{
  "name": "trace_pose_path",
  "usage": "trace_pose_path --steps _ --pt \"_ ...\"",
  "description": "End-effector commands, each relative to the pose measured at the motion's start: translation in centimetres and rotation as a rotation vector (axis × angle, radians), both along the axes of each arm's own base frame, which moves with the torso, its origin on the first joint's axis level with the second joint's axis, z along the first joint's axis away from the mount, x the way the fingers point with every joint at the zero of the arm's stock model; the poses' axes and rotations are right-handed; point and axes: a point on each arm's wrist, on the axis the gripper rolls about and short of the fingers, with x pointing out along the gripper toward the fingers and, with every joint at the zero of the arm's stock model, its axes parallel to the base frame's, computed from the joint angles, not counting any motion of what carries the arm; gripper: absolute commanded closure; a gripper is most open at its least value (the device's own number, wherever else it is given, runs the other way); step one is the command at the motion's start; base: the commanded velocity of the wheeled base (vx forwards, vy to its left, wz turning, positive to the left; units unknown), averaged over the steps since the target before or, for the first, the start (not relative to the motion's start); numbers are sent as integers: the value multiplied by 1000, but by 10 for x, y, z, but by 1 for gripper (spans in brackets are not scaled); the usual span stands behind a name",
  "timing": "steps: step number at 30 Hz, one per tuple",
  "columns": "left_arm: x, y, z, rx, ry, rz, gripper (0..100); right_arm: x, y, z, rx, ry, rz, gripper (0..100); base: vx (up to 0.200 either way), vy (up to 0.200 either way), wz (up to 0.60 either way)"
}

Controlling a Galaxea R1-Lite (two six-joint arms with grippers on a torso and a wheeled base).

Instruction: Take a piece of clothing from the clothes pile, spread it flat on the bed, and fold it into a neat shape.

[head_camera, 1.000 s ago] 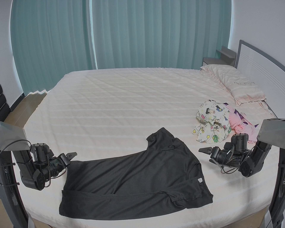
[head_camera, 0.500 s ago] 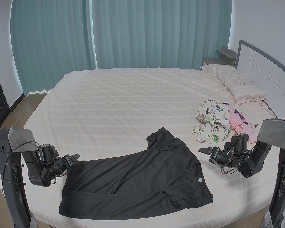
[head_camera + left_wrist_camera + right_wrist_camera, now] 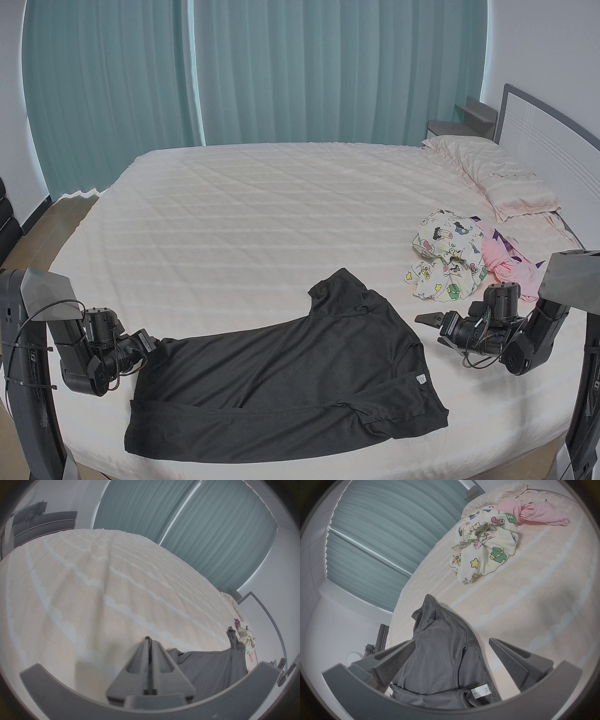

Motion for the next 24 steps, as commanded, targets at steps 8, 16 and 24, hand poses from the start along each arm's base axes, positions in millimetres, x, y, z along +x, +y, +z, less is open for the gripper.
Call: trace_pose_path --steps 8,16,24 --pt "4 17 19 -18 -85 96 100 10 9 7 1 -40 20 0 0 0 0" --pt "4 25 21 -19 -117 121 100 40 31 20 -1 -80 70 0 0 0 0" --pt "2 28 19 -35 -110 139 100 83 61 5 -145 -88 121 0 0 0 0"
